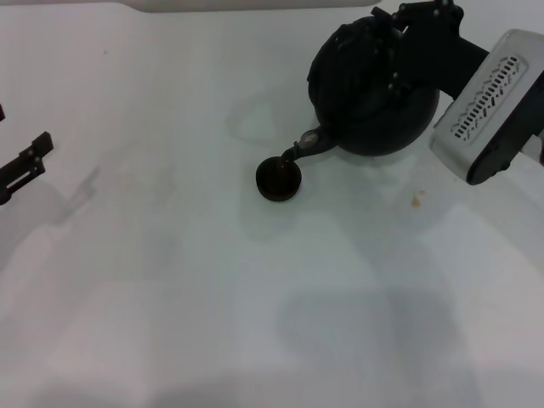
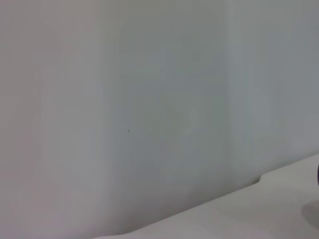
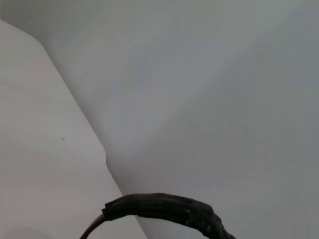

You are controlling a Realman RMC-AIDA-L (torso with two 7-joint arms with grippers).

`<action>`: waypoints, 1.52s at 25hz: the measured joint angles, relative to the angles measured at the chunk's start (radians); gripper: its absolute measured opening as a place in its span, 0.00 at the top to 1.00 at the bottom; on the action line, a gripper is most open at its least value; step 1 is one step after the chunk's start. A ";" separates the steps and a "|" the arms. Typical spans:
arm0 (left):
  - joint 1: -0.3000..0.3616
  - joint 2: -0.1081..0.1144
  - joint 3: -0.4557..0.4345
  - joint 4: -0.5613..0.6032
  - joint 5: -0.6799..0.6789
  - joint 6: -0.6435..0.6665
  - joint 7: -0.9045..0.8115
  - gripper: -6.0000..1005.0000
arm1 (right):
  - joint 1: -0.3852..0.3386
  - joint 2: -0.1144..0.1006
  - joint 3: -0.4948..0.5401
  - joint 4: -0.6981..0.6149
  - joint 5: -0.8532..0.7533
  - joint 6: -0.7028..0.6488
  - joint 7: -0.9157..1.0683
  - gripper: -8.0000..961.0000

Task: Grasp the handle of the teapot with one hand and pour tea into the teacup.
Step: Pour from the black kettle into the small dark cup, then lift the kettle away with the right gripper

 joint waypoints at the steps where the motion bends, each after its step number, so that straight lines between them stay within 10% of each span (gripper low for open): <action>1: -0.001 0.000 0.000 0.000 0.001 0.000 0.000 0.23 | 0.000 0.000 0.000 0.001 0.001 0.000 0.001 0.88; 38: -0.005 0.000 -0.009 -0.008 0.002 -0.013 0.008 0.23 | -0.037 -0.013 0.124 0.163 0.339 -0.292 0.000 0.88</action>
